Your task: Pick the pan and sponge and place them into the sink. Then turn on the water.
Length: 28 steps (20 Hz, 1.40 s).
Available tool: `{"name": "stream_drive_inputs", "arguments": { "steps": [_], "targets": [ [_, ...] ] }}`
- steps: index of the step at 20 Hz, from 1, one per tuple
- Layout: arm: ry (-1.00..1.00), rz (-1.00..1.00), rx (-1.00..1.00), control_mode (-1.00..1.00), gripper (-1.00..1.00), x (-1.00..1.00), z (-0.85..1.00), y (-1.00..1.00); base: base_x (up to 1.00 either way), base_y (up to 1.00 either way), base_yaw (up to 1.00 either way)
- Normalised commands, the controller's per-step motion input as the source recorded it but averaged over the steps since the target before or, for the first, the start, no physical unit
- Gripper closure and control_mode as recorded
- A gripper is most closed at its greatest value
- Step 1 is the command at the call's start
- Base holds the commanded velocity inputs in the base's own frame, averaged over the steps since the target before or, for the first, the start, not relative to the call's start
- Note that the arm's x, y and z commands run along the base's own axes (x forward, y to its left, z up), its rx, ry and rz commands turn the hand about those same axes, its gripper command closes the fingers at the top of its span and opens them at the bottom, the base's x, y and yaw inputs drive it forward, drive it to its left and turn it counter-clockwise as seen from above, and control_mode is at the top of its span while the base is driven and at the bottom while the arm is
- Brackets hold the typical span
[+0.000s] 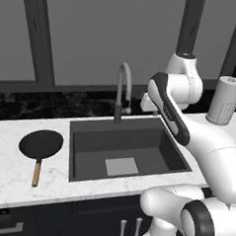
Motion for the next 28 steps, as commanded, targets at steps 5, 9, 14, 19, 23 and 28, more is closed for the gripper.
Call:
{"name": "stream_drive_inputs", "arguments": {
  "steps": [5, 9, 14, 19, 23, 28],
  "targets": [
    [0.0, 0.0, 0.0, -1.0, -1.0, 0.0, -0.08, 0.45, 0.0, 0.0, 0.0],
    [-0.05, 0.0, 0.04, -1.0, -1.0, 0.0, -0.09, 0.95, 0.0, 0.0, 0.0],
    [0.01, 0.0, 0.06, -1.0, -1.0, 0.0, -0.06, 1.0, 0.0, 0.0, 0.0],
    [0.08, 0.03, 0.02, -1.0, -1.0, 0.02, -0.26, 1.0, 0.0, 0.0, 0.0],
    [0.03, 0.0, 0.0, -1.0, -1.0, 0.03, -0.54, 1.0, 0.0, 0.0, 0.0],
    [0.1, 0.0, -0.04, -1.0, -1.0, 0.29, -0.57, 0.88, 0.0, 0.0, 0.0]
  ]
}}
